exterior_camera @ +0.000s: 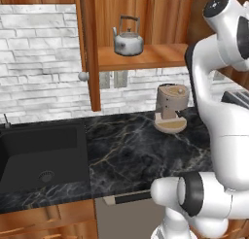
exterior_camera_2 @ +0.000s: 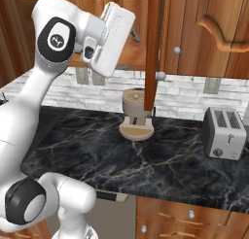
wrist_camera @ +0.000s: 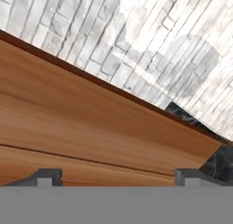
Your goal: Open the cabinet, pick the kettle from the cabinet, and place it in the sink.
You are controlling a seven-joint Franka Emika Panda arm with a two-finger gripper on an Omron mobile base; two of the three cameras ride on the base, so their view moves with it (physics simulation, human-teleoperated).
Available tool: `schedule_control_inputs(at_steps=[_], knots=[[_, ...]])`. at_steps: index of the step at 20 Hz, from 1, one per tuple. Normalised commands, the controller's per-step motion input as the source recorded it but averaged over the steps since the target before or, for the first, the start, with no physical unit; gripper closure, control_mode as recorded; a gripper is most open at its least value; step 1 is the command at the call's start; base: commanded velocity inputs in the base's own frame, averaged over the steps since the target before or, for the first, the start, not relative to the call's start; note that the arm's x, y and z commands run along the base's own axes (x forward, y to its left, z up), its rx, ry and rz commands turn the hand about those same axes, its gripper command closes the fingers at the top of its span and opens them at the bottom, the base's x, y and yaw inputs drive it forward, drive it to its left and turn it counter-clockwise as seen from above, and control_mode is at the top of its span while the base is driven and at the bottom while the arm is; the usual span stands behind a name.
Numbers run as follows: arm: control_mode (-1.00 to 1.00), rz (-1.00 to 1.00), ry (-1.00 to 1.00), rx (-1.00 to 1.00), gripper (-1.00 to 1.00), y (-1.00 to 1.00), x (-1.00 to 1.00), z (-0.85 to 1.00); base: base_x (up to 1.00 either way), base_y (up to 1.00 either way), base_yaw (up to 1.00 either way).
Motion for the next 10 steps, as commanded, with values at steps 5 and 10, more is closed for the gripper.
schedule_control_inputs(at_steps=[5,10], knots=[[-1.00,0.08,0.00,-0.07,-1.00,0.45,-0.17,0.08,0.00,0.00,0.00],[-1.00,0.17,0.00,-0.10,-1.00,0.46,-0.20,0.07,0.00,0.00,0.00]])
